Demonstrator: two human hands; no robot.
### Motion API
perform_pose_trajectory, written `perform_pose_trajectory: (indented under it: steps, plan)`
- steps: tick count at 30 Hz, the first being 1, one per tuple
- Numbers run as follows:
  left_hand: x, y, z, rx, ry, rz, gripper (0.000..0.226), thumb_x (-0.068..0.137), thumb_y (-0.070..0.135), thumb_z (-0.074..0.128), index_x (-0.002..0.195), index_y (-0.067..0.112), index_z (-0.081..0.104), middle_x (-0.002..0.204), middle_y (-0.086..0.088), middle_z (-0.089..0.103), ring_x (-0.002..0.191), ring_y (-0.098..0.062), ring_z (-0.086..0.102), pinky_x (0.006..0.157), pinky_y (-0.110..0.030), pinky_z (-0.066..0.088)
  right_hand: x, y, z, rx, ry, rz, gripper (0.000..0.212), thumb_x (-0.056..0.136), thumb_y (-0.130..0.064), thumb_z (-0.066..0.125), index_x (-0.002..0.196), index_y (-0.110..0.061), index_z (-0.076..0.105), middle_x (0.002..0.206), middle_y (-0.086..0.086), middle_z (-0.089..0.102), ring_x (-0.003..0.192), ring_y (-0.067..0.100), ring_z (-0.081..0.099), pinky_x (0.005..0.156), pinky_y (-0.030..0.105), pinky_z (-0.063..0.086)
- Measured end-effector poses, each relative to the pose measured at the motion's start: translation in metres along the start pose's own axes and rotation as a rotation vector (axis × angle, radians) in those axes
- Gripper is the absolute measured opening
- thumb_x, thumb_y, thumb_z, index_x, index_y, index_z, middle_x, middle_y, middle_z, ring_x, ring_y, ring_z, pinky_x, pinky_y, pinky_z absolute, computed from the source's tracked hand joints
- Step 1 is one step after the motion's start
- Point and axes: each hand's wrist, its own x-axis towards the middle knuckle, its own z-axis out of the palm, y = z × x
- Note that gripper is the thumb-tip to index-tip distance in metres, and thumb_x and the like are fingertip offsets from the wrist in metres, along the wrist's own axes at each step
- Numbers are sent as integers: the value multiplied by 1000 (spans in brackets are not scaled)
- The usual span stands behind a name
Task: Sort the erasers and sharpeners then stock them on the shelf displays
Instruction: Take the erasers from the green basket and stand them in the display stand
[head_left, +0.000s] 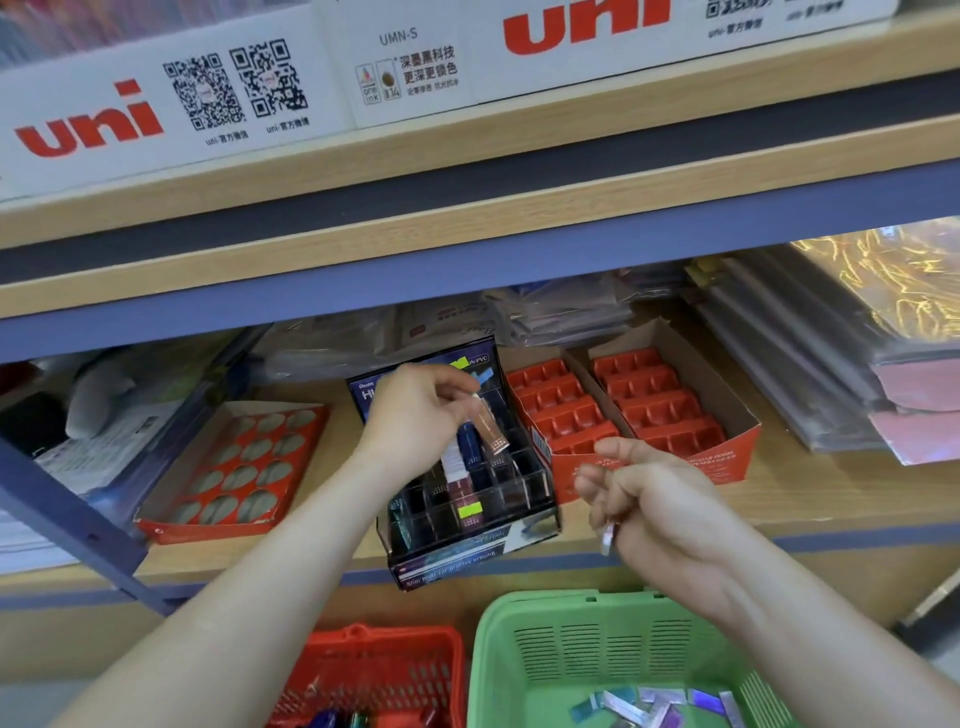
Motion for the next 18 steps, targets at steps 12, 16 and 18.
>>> perform_pose_trajectory:
  steps: [12,16,18]
  plan:
    - [17,-20,25,376,-67,268,22,91,15,63,112,11,69,106,-4,68,98,-20,62,87,-26,47,-8,-11,-3,-10,-3,-25,26,82,13,61,103,-1,65,89,20,68,82,30,74,72,38,62]
    - [22,-23,29,597,-155,358,19,92,23,61,109,15,66,105,-4,64,98,-24,60,79,-30,46,-8,-10,-4,-123,4,-44,14,78,-1,71,90,-9,73,79,8,73,66,14,68,64,25,51]
    - [24,-19,27,642,-183,340,20,91,25,63,108,16,66,106,-3,63,98,-23,60,76,-29,45,-6,-9,-5,-82,4,-62,12,80,-2,69,90,-6,75,81,8,74,68,12,65,63,23,53]
